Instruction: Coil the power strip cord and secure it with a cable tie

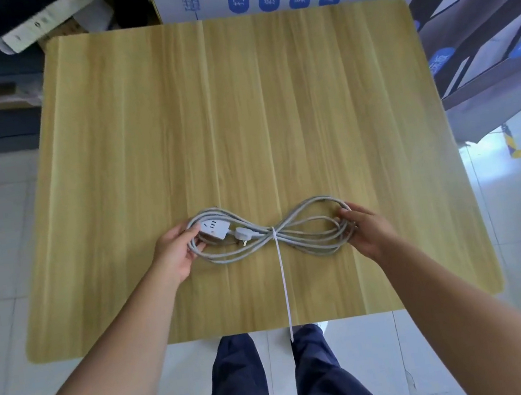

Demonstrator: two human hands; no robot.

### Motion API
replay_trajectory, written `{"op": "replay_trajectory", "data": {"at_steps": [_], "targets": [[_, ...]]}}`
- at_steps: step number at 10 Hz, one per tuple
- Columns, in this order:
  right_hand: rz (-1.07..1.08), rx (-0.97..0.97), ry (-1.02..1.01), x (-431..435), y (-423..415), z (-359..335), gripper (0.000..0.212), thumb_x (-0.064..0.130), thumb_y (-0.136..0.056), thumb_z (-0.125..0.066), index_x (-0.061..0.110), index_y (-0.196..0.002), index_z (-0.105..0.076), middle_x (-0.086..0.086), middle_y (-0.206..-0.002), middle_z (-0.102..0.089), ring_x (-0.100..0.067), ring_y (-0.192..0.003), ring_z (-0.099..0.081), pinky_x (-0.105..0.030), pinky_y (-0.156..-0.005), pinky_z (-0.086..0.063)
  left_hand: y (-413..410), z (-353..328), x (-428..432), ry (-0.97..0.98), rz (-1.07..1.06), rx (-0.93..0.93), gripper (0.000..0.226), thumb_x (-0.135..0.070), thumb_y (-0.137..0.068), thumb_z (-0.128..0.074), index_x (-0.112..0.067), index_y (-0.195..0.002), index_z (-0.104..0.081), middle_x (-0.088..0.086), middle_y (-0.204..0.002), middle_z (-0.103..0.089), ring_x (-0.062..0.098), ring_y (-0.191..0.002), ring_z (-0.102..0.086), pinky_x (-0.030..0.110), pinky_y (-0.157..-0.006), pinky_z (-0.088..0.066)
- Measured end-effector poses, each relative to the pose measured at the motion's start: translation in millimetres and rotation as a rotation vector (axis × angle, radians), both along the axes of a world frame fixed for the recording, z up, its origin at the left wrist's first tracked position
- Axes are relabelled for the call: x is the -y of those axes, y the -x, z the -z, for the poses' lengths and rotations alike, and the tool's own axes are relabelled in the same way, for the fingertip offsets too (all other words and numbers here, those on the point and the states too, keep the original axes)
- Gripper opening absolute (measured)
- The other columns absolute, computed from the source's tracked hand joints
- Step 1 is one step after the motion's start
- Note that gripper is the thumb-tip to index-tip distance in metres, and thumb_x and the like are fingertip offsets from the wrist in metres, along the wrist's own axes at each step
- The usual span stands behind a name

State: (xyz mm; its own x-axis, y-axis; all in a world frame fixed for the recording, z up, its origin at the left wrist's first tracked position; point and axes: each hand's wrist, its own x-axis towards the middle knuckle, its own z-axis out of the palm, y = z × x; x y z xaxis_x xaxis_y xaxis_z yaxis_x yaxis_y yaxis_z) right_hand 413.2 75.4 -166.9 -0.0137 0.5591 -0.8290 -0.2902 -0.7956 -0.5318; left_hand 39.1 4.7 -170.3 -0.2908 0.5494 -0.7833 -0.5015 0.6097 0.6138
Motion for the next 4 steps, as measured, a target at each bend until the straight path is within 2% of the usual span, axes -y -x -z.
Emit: {"op": "replay_trajectory", "data": {"at_steps": [1, 2, 3, 4], "targets": [[-0.023, 0.166, -0.041, 3.8, -1.6, 1.1, 0.04, 0.001, -0.087, -0.065, 0.002, -0.126, -0.059, -0.015, -0.106, -0.068, -0.023, -0.082, -0.066, -0.036, -0.075, -0.053, 1.7, -5.5, 0.3, -0.006, 0.005, -0.029, 0.014, 0.001, -0.088, -0.065, -0.009, -0.097, -0.068, 0.001, -0.075, -0.078, 0.016, -0.083, -0.07, 0.033, -0.082, -0.055], [-0.095, 0.378, -0.142, 5.4, 3.9, -14.9, 0.041, 0.005, -0.086, -0.068, 0.008, -0.126, -0.061, -0.011, -0.124, -0.065, -0.023, -0.107, -0.063, -0.034, -0.091, -0.051, 1.3, -16.8, 0.7, -0.028, 0.003, -0.125, 0.027, -0.001, -0.085, -0.069, -0.005, -0.111, -0.065, 0.005, -0.085, -0.078, 0.018, -0.085, -0.07, 0.034, -0.086, -0.055], [-0.265, 0.568, -0.283, 3.7, 16.6, -50.3, 0.036, 0.012, -0.089, -0.064, 0.015, -0.125, -0.062, -0.006, -0.125, -0.066, -0.021, -0.118, -0.06, -0.034, -0.097, -0.046, -0.3, -41.9, -4.4, -0.06, 0.071, -0.304, 0.051, -0.008, -0.08, -0.075, -0.004, -0.128, -0.059, 0.013, -0.116, -0.07, 0.025, -0.107, -0.066, 0.041, -0.102, -0.048], [-0.426, 0.694, -0.484, -1.8, 32.8, -94.4, 0.032, 0.023, -0.093, -0.058, 0.024, -0.125, -0.061, -0.001, -0.132, -0.064, -0.021, -0.125, -0.056, -0.03, -0.099, -0.043, -8.7, -75.0, -19.7, -0.127, 0.183, -0.455, 0.054, -0.011, -0.08, -0.076, -0.007, -0.13, -0.058, 0.01, -0.128, -0.064, 0.023, -0.115, -0.062, 0.04, -0.106, -0.045]]}}
